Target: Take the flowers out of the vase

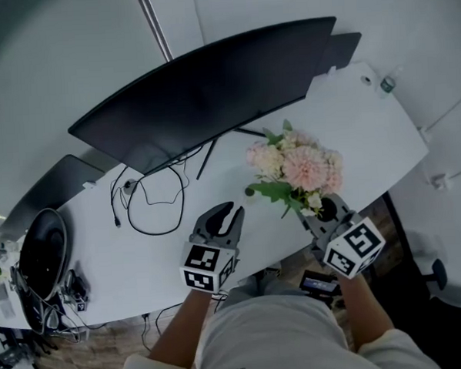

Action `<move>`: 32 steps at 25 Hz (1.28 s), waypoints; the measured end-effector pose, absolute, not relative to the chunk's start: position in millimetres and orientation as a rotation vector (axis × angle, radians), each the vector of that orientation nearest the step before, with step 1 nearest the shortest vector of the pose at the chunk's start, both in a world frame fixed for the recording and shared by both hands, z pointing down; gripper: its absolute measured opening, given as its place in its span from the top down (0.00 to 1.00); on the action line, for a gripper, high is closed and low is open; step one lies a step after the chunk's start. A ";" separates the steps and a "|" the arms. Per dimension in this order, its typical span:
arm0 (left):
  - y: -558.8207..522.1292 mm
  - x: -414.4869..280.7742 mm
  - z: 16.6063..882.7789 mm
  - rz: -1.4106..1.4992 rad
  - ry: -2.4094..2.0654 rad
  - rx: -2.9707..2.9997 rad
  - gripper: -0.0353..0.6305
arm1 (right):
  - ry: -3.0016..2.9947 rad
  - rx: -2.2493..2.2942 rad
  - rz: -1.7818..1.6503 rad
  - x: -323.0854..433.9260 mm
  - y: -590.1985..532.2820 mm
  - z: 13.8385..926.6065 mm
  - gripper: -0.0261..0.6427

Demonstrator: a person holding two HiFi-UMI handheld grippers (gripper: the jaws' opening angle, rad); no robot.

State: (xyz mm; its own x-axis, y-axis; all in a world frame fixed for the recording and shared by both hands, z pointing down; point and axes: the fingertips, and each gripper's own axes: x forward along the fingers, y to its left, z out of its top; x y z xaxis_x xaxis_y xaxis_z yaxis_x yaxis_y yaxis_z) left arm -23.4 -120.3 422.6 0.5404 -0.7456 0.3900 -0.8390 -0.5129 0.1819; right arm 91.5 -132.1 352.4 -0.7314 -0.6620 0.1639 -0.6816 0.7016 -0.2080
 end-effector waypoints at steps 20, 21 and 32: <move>-94.7 -27.4 383.4 0.330 -1.387 2.435 0.94 | -2.839 1.083 0.438 89.1 -108.4 345.0 0.88; -94.0 -27.4 383.2 0.331 -1.390 2.436 0.94 | -2.840 1.081 0.438 89.0 -107.2 345.2 0.88; -91.1 -23.6 386.4 0.404 -1.412 2.469 0.94 | -2.838 1.077 0.440 91.1 -109.0 343.8 0.88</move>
State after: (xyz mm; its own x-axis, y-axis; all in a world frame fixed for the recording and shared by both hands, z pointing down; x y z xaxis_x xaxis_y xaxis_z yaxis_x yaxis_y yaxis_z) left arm -23.6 -91.1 386.4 0.4866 -0.7922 0.3682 -0.8671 -0.4895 0.0927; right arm 91.1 -109.0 343.8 -0.7509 -0.6384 0.1689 -0.6596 0.7126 -0.2389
